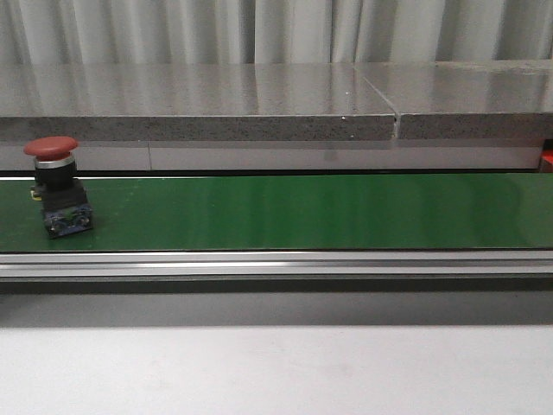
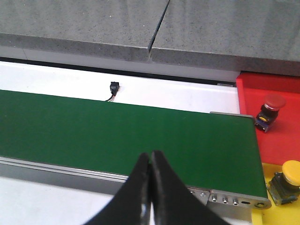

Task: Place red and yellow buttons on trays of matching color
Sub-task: 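Set the yellow button on the belt's near end and open the left gripper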

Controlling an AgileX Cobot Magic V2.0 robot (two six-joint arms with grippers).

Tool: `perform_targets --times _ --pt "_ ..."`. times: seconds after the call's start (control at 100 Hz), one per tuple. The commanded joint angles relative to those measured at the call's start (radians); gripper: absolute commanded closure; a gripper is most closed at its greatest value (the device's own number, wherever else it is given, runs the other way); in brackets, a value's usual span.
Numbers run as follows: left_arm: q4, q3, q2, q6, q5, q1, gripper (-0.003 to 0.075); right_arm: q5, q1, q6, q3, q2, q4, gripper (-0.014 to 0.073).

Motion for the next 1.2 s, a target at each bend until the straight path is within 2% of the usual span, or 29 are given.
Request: perform_targets --times 0.0,0.28,0.52,0.59,0.76,0.82,1.06,1.13,1.19 --pt "-0.015 -0.033 -0.041 -0.002 -0.029 -0.036 0.0534 -0.075 -0.002 -0.010 -0.022 0.007 0.001 0.0630" --pt "-0.015 -0.033 0.026 -0.002 -0.018 -0.096 0.0534 -0.075 -0.002 -0.010 -0.022 0.007 0.001 0.0630" --pt "-0.015 -0.033 0.088 -0.002 0.006 -0.096 0.0524 -0.075 -0.002 -0.010 -0.022 0.007 0.001 0.0630" --pt "-0.017 -0.033 0.095 -0.002 0.009 -0.096 0.0467 -0.075 -0.002 -0.010 -0.022 0.007 0.001 0.0630" --pt "-0.036 -0.034 0.095 -0.002 -0.005 -0.096 0.0187 -0.075 -0.002 -0.010 -0.022 0.007 0.001 0.0630" --pt "-0.044 -0.034 0.091 -0.002 -0.020 -0.096 0.0152 -0.075 -0.002 -0.010 -0.022 0.007 0.001 0.0630" --pt "-0.028 -0.034 0.001 0.029 -0.115 -0.138 0.0169 -0.075 -0.002 -0.010 -0.022 0.007 0.001 0.0630" --pt "-0.015 -0.034 -0.038 0.045 -0.129 -0.164 0.0256 -0.075 -0.002 -0.010 -0.022 0.007 0.001 0.0630" --pt "-0.015 -0.034 -0.073 0.093 -0.129 -0.193 0.0404 -0.075 -0.002 -0.010 -0.022 0.007 0.001 0.0630"
